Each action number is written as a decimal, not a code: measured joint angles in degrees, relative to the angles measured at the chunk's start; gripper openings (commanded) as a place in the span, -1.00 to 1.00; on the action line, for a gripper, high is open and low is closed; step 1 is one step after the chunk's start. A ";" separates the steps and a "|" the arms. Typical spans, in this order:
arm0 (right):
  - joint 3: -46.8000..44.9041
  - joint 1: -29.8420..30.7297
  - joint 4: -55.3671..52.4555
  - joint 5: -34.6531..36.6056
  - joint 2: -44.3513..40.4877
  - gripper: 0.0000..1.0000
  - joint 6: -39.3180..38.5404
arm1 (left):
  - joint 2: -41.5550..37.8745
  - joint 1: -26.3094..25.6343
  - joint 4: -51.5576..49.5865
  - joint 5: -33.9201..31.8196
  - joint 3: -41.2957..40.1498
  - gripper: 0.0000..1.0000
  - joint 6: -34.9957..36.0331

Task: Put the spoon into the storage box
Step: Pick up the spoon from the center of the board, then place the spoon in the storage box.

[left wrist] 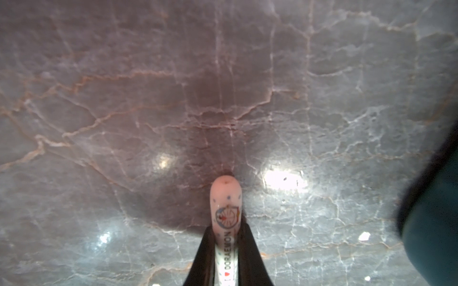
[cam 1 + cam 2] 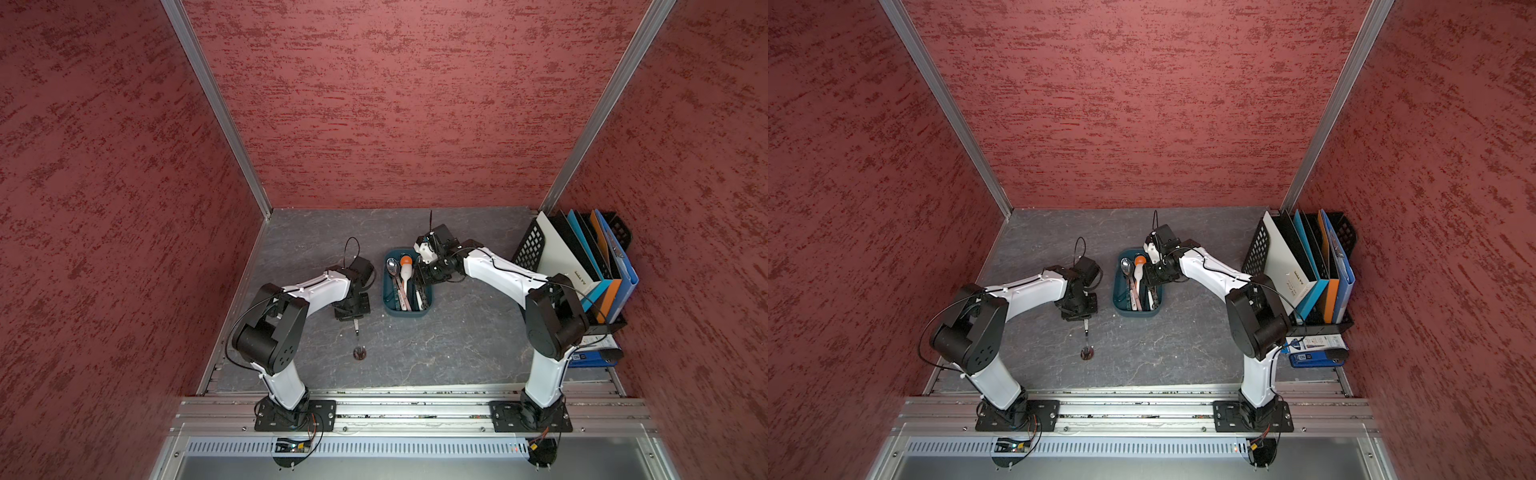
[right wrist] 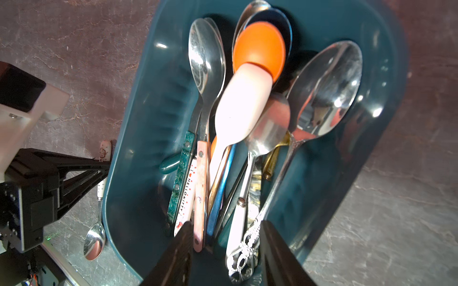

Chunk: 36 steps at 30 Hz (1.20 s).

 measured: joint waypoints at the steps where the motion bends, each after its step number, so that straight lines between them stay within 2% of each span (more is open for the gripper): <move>1: -0.04 0.00 0.63 -0.26 -0.11 -0.07 -0.61 | -0.02 0.61 -0.17 0.72 0.15 -1.00 -0.04; 6: -4.42 -0.02 7.32 -2.34 -3.54 -0.03 -2.89 | -0.55 6.25 -0.26 5.79 1.79 -1.00 -2.34; 10: -7.78 -0.02 12.15 -3.21 -6.36 0.05 -2.93 | -3.15 11.80 1.05 10.97 4.63 -1.00 -7.65; 13: -7.98 -0.04 15.58 -3.63 -6.54 0.12 -0.68 | -3.78 13.60 3.50 13.09 8.15 -1.00 -13.14; 19: -8.31 -0.24 24.11 -6.21 -7.32 0.23 9.16 | -2.21 13.22 12.70 13.49 14.93 -1.00 -26.93; 24: -7.93 -1.05 30.05 -7.13 -8.55 0.24 19.96 | 0.33 11.47 22.18 8.79 17.20 -1.00 -37.33; 28: -7.93 -1.46 35.91 -7.61 -8.98 0.27 27.34 | 5.49 9.33 29.00 5.86 20.79 -1.00 -44.44; 32: -9.57 -1.25 41.92 -6.97 -9.46 0.26 30.86 | 8.59 7.50 33.24 4.17 22.27 -1.00 -50.23; 36: -17.05 0.48 51.52 -2.45 -10.43 0.25 32.20 | 9.44 5.81 36.30 3.21 22.95 -1.00 -55.43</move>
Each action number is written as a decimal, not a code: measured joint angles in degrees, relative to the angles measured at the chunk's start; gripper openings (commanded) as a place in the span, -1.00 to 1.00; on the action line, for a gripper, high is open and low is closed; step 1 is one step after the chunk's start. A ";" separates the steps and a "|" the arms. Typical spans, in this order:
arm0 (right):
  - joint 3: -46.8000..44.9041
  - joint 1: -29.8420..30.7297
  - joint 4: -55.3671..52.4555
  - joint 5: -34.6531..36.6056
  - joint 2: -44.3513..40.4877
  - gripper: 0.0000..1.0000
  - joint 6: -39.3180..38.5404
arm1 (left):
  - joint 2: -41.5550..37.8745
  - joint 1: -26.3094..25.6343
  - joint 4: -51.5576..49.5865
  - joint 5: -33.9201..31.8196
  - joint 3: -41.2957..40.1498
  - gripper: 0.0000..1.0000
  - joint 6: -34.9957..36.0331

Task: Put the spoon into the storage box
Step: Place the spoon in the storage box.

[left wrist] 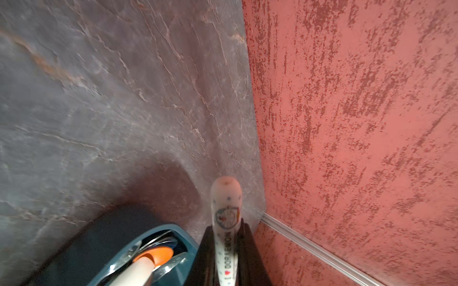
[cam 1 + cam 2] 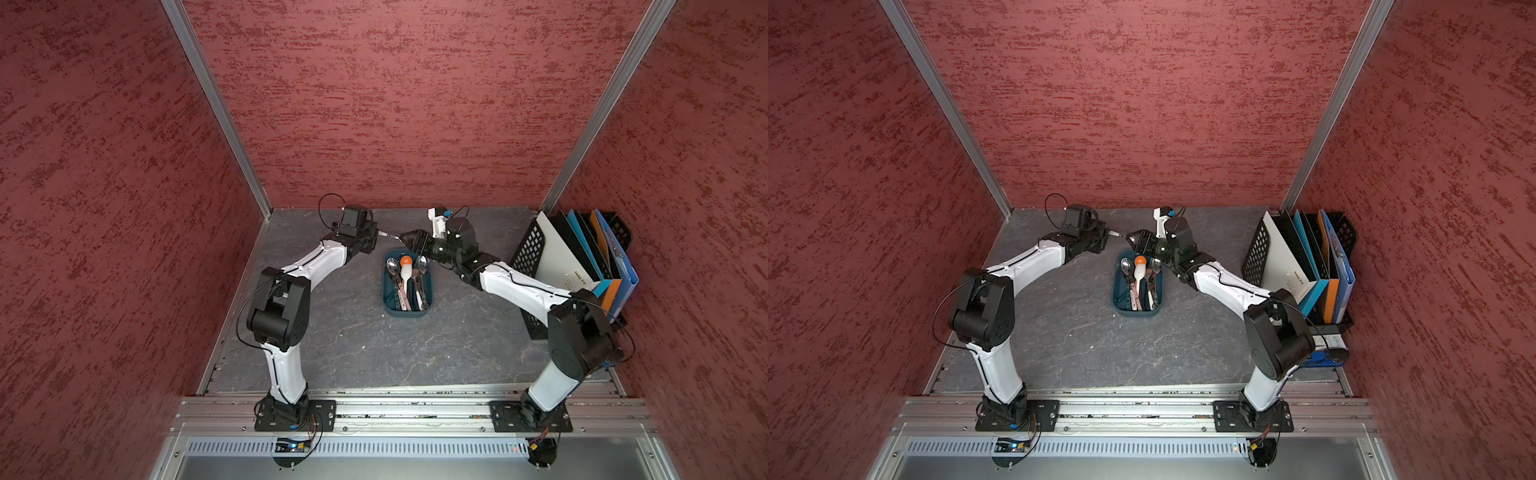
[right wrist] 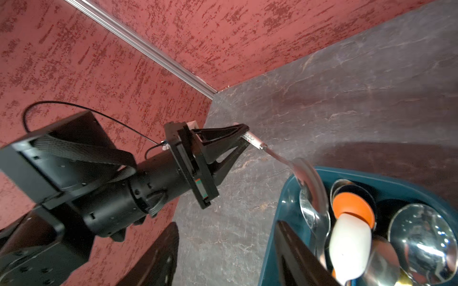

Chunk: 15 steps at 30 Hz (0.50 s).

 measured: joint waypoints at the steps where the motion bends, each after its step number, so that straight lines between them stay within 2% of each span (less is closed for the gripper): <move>1: -1.42 0.63 1.62 1.31 0.11 0.25 0.04 | 0.00 -0.31 0.61 -0.15 0.00 -1.00 -0.92; 8: -6.10 5.11 17.20 11.02 2.14 0.24 -0.11 | 0.00 -2.27 3.17 -0.42 0.00 -1.00 -7.37; 11: -5.88 5.29 25.42 14.14 5.29 0.24 -0.50 | 0.00 -3.13 3.72 -0.37 -0.07 -1.00 -9.22; 15: -5.55 5.18 30.67 17.75 9.27 0.24 -0.11 | -0.31 -3.80 4.92 -0.20 -1.01 -1.00 -11.06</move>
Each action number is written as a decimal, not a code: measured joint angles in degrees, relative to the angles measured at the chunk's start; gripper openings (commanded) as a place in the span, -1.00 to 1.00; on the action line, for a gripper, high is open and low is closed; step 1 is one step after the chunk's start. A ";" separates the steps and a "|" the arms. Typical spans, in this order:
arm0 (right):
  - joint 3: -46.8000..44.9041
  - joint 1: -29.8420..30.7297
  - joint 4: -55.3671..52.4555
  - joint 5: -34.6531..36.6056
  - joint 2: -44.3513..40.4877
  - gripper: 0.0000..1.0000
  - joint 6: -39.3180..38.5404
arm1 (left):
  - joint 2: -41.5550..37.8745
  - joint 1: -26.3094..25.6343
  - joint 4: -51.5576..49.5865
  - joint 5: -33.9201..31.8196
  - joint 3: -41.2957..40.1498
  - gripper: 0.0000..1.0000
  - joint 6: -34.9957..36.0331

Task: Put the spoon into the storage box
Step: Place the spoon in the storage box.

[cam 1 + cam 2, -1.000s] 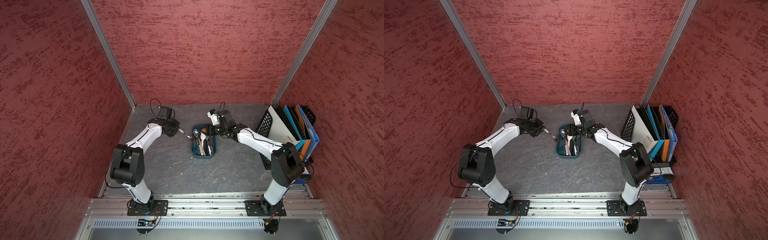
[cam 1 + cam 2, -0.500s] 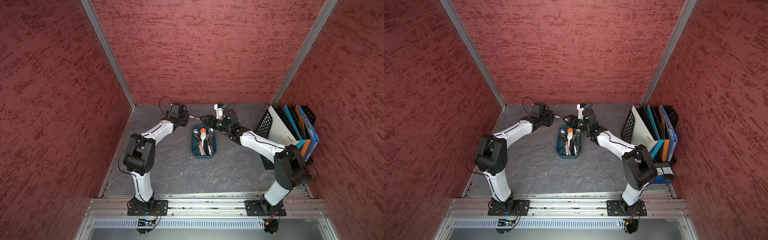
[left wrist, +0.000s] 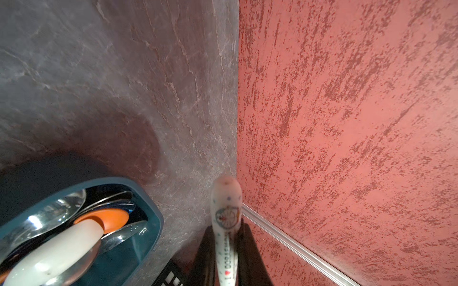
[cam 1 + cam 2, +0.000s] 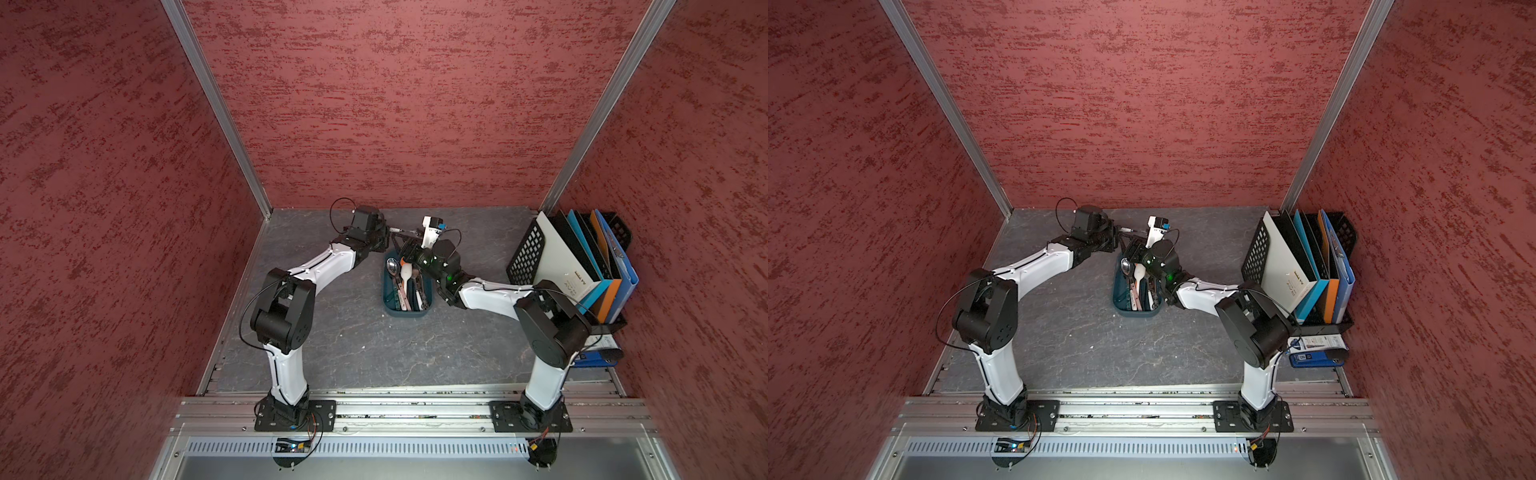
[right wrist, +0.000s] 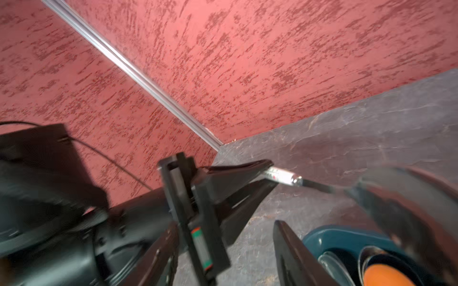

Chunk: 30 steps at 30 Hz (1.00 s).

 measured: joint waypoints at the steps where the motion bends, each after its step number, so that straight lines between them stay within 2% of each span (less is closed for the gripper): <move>1: 0.46 0.00 0.46 0.44 0.96 0.24 0.35 | -0.15 -0.04 0.11 0.04 -0.31 -1.00 -0.22; 11: 4.70 -0.39 5.22 5.25 5.73 0.24 4.85 | -2.54 -0.13 1.25 0.33 -2.23 -1.00 -2.12; 20: 10.19 -1.01 5.73 6.23 9.46 -0.07 8.81 | -2.93 -0.57 3.54 1.81 -4.39 -1.00 -3.61; 24: 10.47 -1.03 4.04 6.23 9.49 -0.14 10.08 | -3.26 -0.66 4.17 2.01 -4.46 -1.00 -3.63; 27: 10.51 -1.03 3.67 6.05 9.44 -0.12 11.56 | -3.48 -0.63 4.33 1.95 -4.48 -1.00 -3.58; 30: 10.12 -1.05 2.60 5.49 8.74 0.02 13.90 | -3.48 -0.52 4.39 1.90 -4.57 -1.00 -3.58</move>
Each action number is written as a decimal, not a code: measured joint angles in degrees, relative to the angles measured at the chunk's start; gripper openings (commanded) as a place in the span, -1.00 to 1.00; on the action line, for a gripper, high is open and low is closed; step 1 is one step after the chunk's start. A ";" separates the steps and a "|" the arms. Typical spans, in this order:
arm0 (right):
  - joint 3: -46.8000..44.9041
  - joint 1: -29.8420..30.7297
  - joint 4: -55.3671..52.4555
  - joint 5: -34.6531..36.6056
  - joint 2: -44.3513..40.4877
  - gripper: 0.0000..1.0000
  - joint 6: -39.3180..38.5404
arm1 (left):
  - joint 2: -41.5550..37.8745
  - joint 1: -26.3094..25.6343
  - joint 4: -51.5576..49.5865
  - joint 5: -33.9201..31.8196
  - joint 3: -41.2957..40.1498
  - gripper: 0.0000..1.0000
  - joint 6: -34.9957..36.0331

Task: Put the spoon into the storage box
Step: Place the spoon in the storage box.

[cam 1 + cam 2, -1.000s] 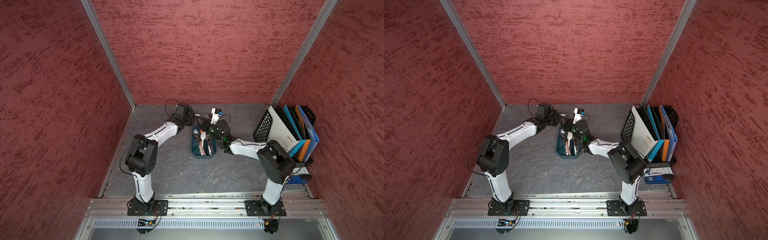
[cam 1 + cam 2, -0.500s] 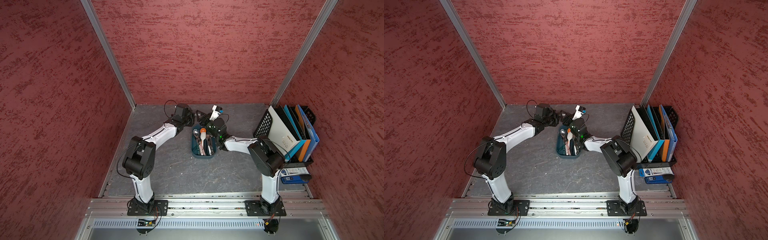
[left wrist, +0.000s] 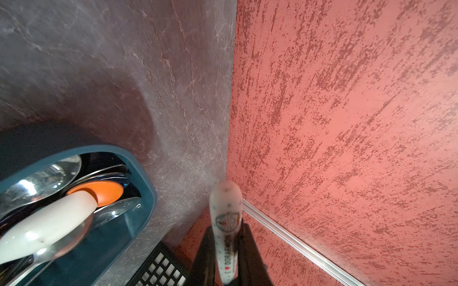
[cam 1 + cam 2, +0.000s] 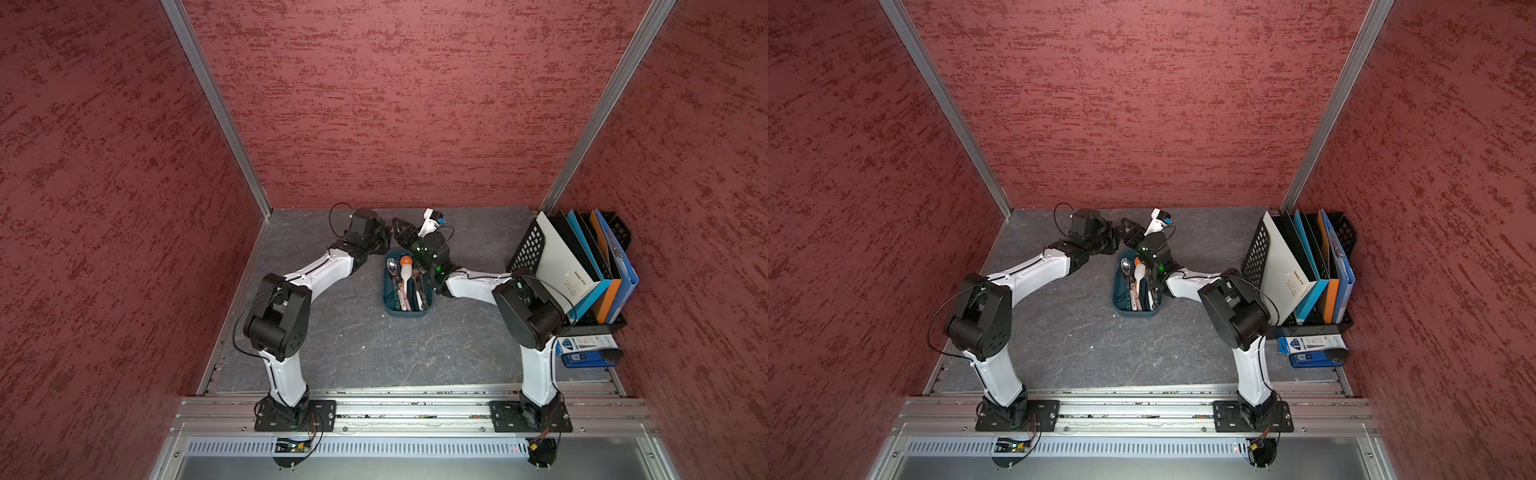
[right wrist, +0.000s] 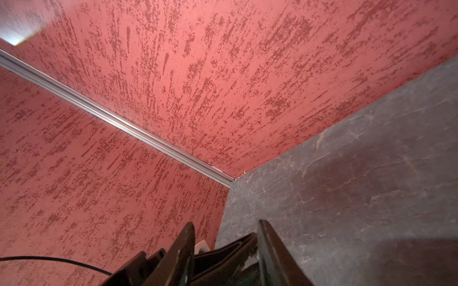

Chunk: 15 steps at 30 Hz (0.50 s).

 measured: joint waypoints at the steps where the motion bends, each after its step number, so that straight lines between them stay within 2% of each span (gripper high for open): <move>1: -0.70 0.02 -0.37 -0.09 -0.70 0.04 0.83 | 0.00 0.00 -0.02 0.02 0.00 -1.00 0.04; 9: -2.80 -0.26 -0.35 -0.02 -2.40 0.09 8.20 | -0.90 -0.20 -0.02 -0.22 -1.05 -1.00 0.22; 15: -3.98 -0.63 -1.01 -2.82 -3.45 0.08 14.71 | -2.82 -0.09 -0.59 -1.55 -2.45 -1.00 1.40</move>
